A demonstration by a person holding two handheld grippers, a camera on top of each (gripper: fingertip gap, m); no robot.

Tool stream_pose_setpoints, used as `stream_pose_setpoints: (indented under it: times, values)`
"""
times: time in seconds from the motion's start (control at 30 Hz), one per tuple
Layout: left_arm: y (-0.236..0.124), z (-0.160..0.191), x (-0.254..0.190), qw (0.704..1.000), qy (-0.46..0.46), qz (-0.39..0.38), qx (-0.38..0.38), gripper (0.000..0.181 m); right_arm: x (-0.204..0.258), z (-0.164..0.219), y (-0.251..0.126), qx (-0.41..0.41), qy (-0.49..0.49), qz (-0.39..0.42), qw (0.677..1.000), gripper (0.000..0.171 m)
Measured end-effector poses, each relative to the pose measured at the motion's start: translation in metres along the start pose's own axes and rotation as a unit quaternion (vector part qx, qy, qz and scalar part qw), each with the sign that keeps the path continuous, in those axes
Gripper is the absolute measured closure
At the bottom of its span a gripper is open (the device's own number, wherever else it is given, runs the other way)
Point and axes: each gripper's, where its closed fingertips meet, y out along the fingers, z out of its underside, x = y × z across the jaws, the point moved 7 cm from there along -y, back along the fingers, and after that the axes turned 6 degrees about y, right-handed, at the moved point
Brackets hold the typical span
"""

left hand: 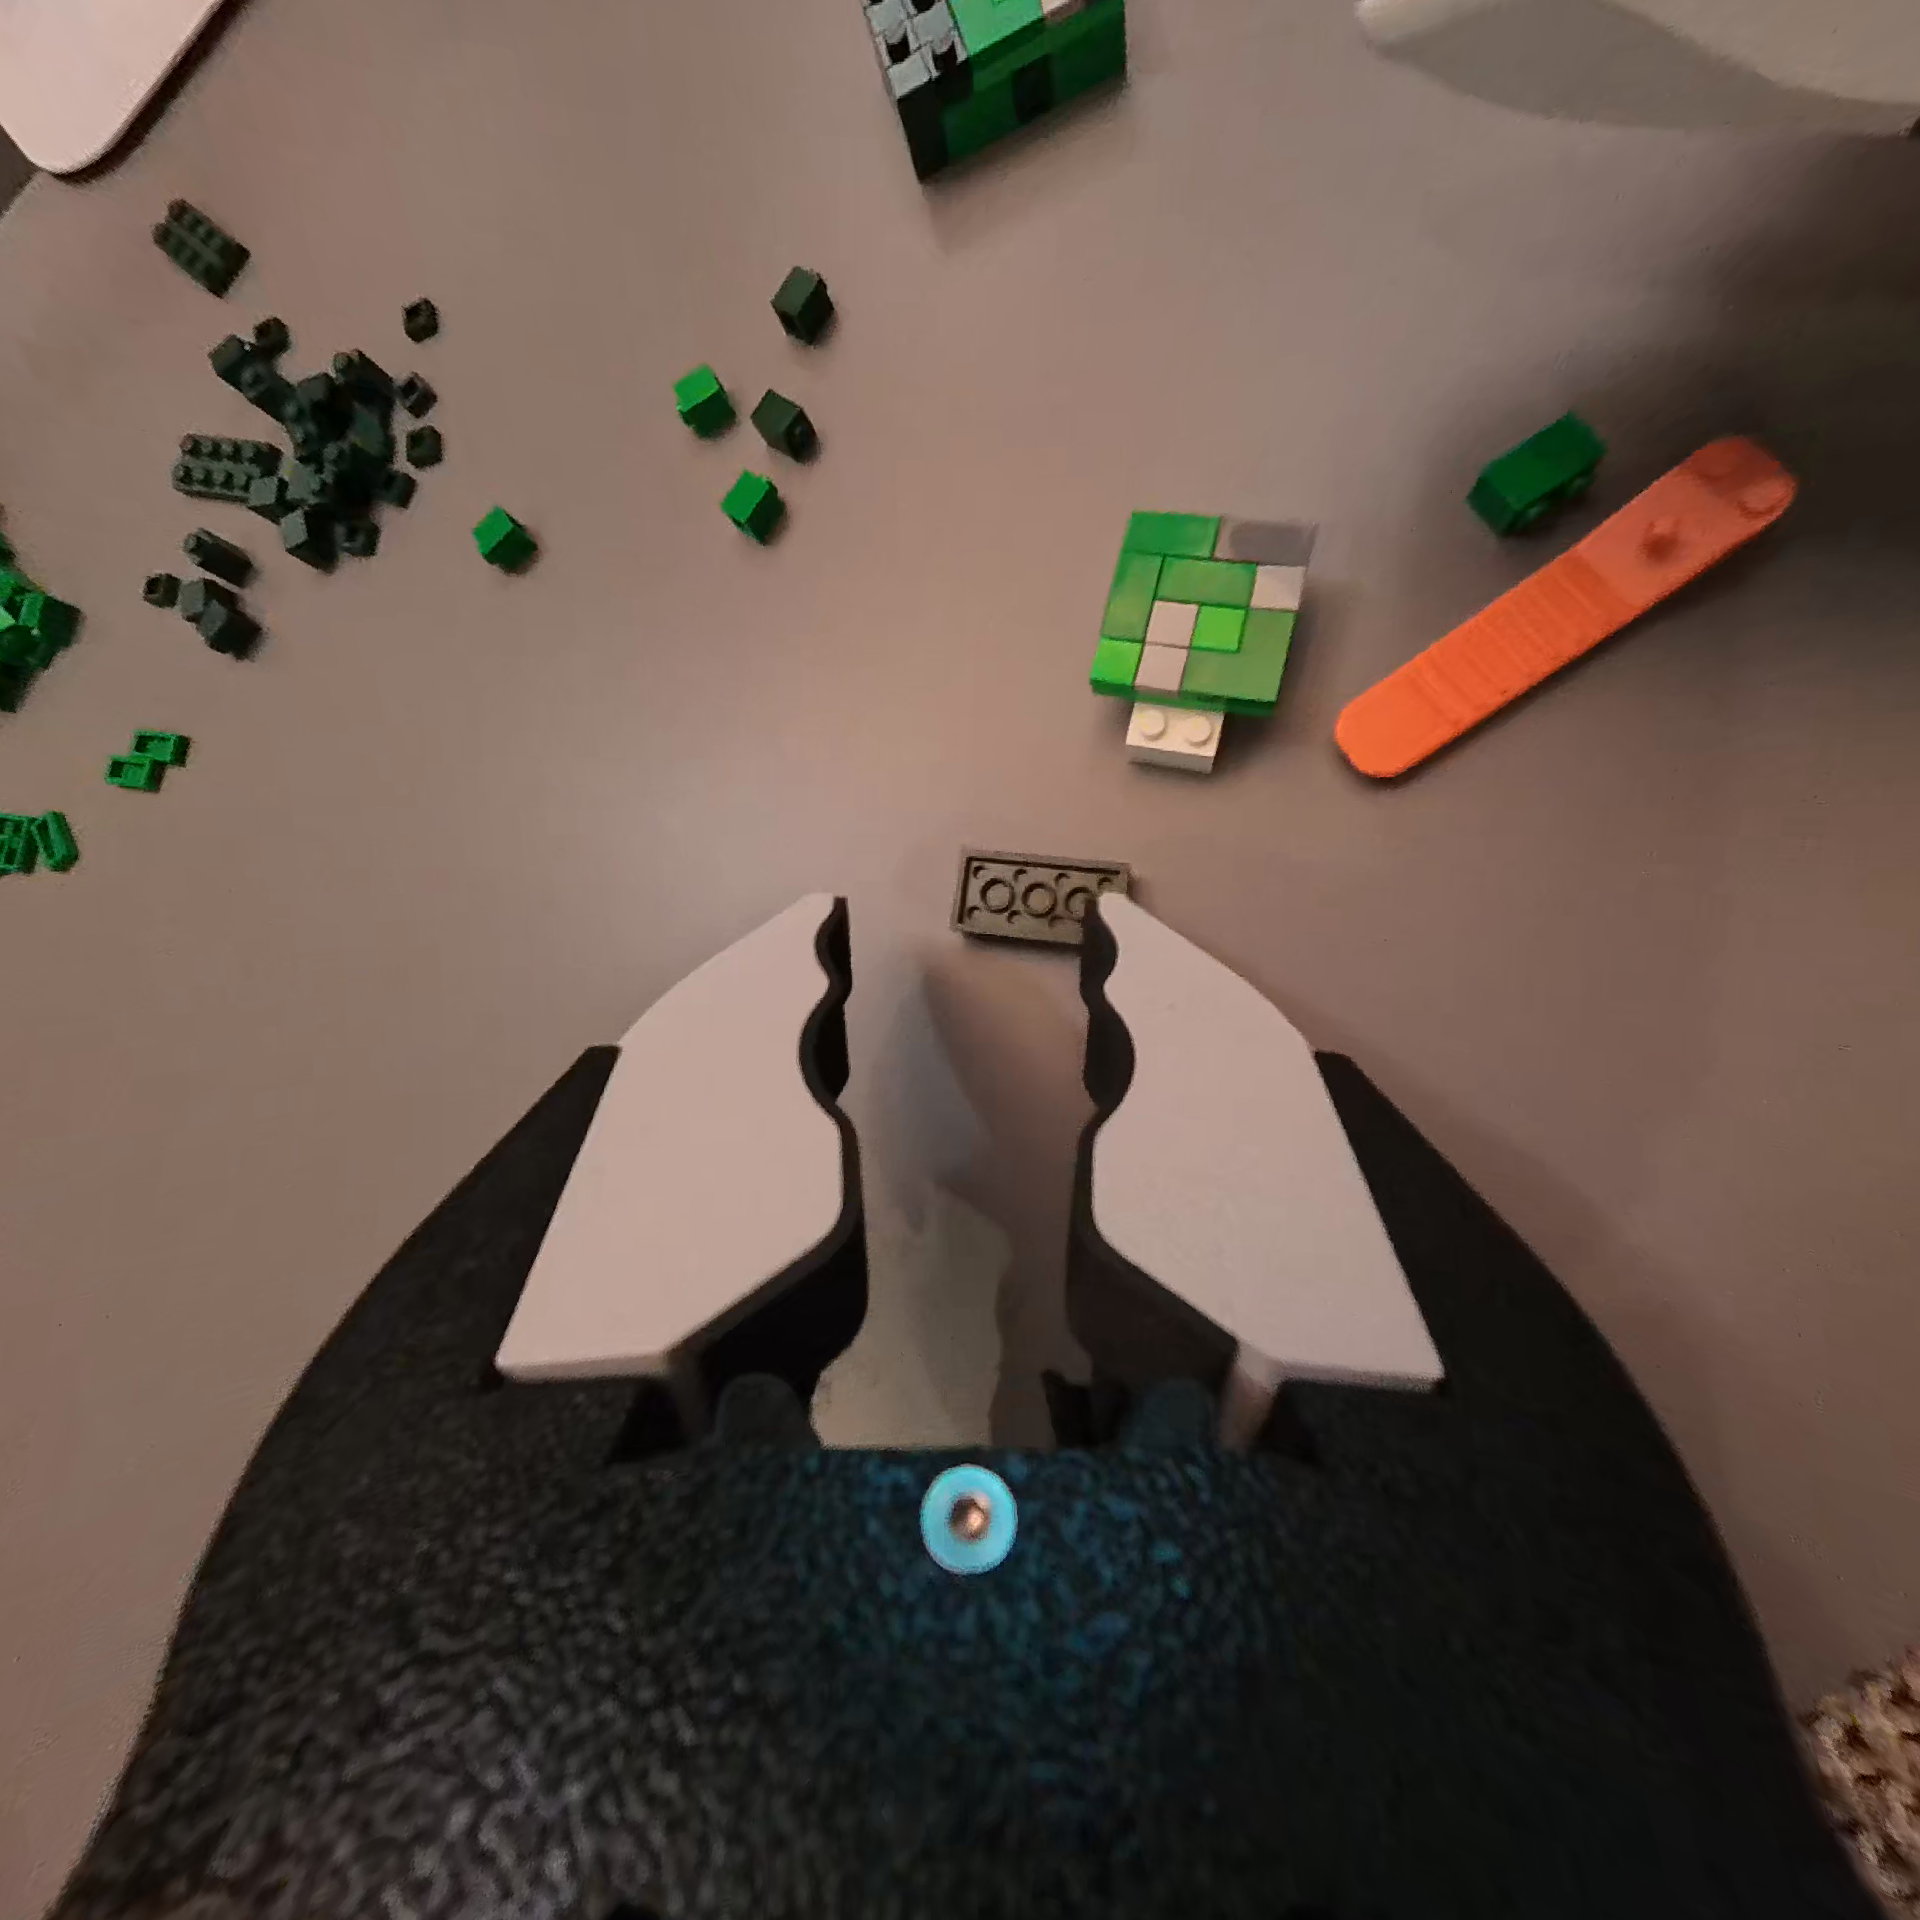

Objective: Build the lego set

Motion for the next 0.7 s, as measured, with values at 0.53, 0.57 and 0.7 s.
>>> stream_pose_setpoints:
  times: [0.53, 0.57, 0.7]
  values:
    - [0.0025, -0.0007, -0.0028, 0.999, 0.018, 0.041, -0.015, 0.146, 0.0008, -0.0011, -0.0001, 0.001, -0.003, -0.004, 1.0, 0.16]
    - [0.0033, 0.0003, -0.0027, 0.999, 0.02, 0.043, -0.011, 0.146, 0.0012, -0.0009, 0.0, 0.001, -0.004, -0.005, 1.0, 0.16]
    - [0.0064, 0.0025, -0.005, 0.998, 0.026, 0.06, -0.01, 0.145, 0.0021, -0.001, 0.0005, 0.003, -0.005, -0.008, 1.0, 0.161]
